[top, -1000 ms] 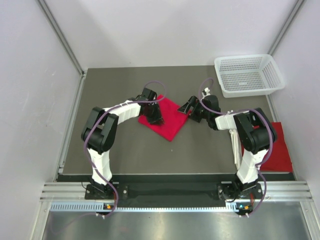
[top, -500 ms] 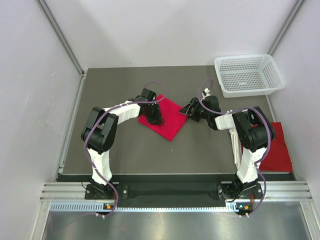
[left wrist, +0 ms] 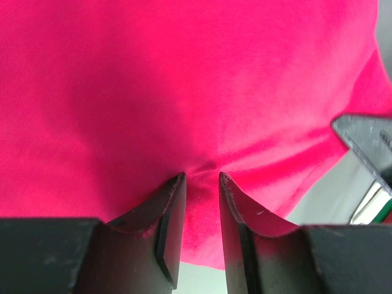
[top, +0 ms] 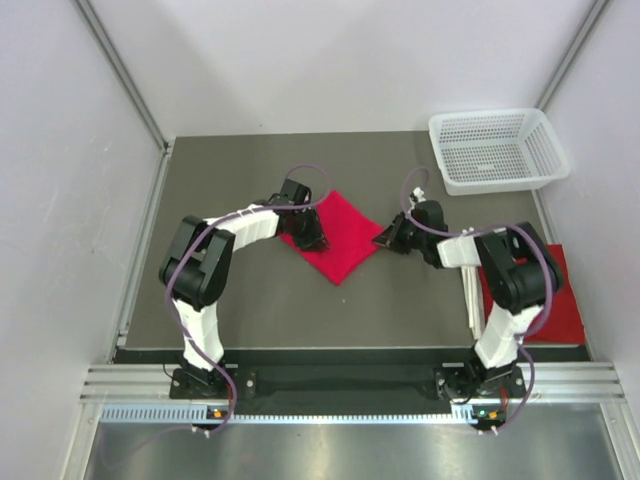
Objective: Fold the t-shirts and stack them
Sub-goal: Neatly place the folded tshirt to the corner
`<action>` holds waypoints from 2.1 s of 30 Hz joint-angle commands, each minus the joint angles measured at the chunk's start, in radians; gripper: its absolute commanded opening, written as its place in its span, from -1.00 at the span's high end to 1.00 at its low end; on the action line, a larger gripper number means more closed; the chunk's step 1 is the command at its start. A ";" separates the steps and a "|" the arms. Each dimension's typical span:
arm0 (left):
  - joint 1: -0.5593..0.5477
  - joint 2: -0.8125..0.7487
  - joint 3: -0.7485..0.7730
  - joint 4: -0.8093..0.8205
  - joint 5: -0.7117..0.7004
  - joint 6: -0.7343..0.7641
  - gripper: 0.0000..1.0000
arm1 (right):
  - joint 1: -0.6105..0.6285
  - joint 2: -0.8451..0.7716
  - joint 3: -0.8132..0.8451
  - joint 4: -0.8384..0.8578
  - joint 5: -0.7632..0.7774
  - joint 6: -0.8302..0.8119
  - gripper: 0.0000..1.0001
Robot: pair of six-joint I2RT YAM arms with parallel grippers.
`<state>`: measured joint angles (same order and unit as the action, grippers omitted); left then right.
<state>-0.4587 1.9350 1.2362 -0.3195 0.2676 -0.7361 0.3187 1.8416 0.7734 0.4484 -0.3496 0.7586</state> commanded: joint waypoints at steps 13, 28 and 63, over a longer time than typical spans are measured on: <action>0.006 -0.205 -0.153 -0.011 0.069 0.032 0.21 | -0.001 -0.705 -0.270 -0.503 0.440 -0.099 1.00; -0.009 -0.142 -0.354 0.484 0.277 -0.068 0.07 | -0.001 -0.921 -0.250 -0.849 0.670 -0.079 1.00; -0.215 0.237 -0.138 0.767 0.346 -0.221 0.63 | -0.073 -1.108 -0.071 -1.220 0.934 -0.024 1.00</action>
<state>-0.6567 2.1227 1.0721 0.4538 0.6426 -0.9699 0.2672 0.7574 0.6453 -0.7399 0.4995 0.7200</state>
